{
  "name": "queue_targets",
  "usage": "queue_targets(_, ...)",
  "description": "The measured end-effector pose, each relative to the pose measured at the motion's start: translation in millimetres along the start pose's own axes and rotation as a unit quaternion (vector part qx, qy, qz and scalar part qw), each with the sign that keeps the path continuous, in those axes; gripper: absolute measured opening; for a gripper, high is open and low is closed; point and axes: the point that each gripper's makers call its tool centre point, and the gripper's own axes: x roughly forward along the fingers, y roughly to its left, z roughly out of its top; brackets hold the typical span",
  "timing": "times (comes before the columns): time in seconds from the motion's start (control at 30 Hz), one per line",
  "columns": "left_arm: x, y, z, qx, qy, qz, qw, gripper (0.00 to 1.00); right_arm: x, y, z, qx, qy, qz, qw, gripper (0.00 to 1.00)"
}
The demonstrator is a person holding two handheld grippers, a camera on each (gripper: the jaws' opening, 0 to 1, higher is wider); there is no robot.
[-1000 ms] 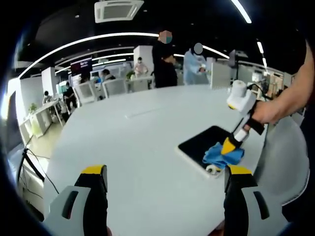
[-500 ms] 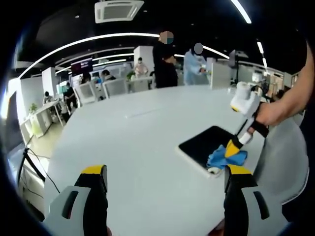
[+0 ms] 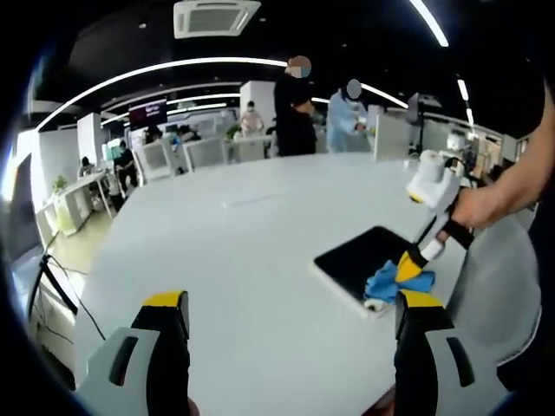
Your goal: Wipe the mirror surface with the cleaning cloth until all visible marks leave the cleaned area.
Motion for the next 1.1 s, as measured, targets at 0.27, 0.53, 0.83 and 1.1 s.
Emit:
queue_targets(0.27, 0, -0.3, 4.3, 0.001, -0.006, -0.002, 1.0000, 1.00, -3, -5, -2.4, 0.007, -0.002, -0.002, 1.0000, 0.00)
queue_targets(0.53, 0, -0.2, 4.7, 0.003, -0.006, -0.001, 1.0000, 1.00, -6, -12, -4.6, 0.013, -0.001, -0.006, 0.9999, 0.00)
queue_targets(0.83, 1, 0.9, 4.1, 0.005, -0.004, -0.001, 1.0000, 1.00, -10, -19, -6.3, 0.019, -0.002, -0.010, 0.9998, 0.00)
queue_targets(1.1, 5, -0.9, 6.7, 0.006, -0.005, -0.006, 0.9999, 1.00, -12, -25, -7.4, 0.027, -0.002, -0.013, 0.9995, 0.00)
